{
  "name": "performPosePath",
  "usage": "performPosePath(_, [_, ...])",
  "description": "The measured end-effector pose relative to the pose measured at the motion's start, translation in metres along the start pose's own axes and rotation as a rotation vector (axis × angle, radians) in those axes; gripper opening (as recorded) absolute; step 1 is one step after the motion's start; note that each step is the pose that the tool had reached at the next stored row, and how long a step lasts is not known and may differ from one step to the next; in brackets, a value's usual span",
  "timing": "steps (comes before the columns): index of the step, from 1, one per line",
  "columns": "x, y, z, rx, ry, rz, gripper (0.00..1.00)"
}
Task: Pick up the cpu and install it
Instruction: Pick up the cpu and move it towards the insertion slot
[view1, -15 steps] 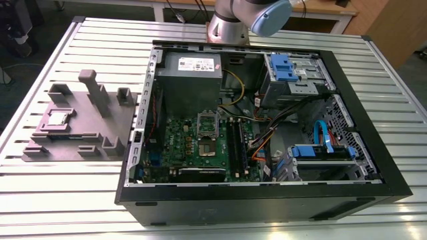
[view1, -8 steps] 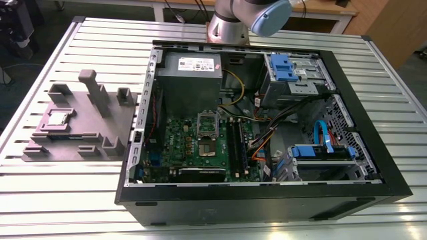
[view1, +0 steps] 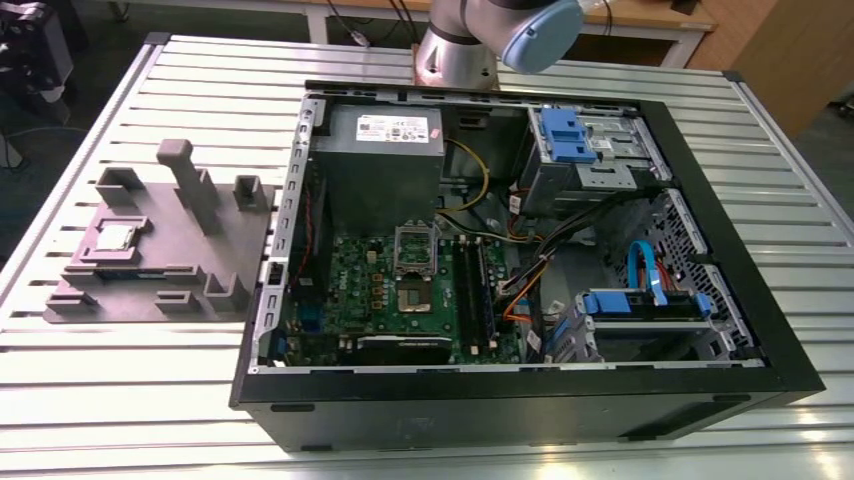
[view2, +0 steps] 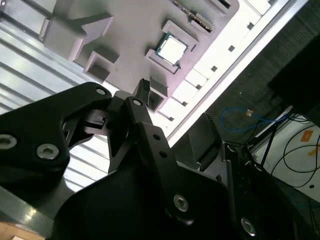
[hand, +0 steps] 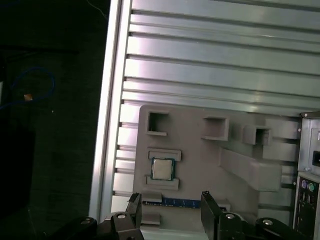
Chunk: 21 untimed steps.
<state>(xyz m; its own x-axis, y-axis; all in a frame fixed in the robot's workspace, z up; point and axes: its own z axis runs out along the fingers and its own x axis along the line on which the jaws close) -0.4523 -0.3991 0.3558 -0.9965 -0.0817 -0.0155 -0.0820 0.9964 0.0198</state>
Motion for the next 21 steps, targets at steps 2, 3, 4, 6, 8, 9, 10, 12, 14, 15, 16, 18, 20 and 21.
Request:
performPosePath(2, [0.0001, -0.0001, 0.0032, 0.0, 0.0001, 0.0, 0.59])
performPosePath(3, [0.0001, -0.0001, 0.0047, -0.0001, 0.0, 0.0, 0.59])
performPosePath(4, [0.0002, -0.0002, 0.0062, -0.0001, 0.0001, 0.0, 0.59])
performPosePath(6, [0.0005, -0.0002, 0.0094, 0.0, 0.0004, 0.0, 0.59])
performPosePath(8, [0.0007, -0.0002, 0.0125, -0.0001, 0.0009, 0.0, 0.59])
performPosePath(9, [0.0008, -0.0002, 0.0133, -0.0001, 0.0012, 0.0, 0.59])
performPosePath(10, [0.0008, -0.0002, 0.0138, -0.0001, 0.0017, 0.0, 0.59])
performPosePath(12, [0.0008, -0.0002, 0.014, -0.0001, 0.0024, 0.0, 0.59])
performPosePath(14, [0.0008, -0.0002, 0.0142, -0.0002, 0.0023, 0.0, 0.59])
performPosePath(15, [0.0008, -0.0002, 0.0142, -0.0002, 0.0023, 0.0, 0.59])
performPosePath(16, [0.0008, -0.0002, 0.0142, -0.0002, 0.0023, 0.0, 0.59])
performPosePath(18, [0.0008, -0.0002, 0.0143, -0.0002, 0.0022, 0.0, 0.59])
performPosePath(20, [0.0008, -0.0002, 0.0143, -0.0002, 0.0023, 0.0, 0.59])
performPosePath(21, [0.0008, -0.0002, 0.0144, -0.0002, 0.0022, 0.0, 0.59])
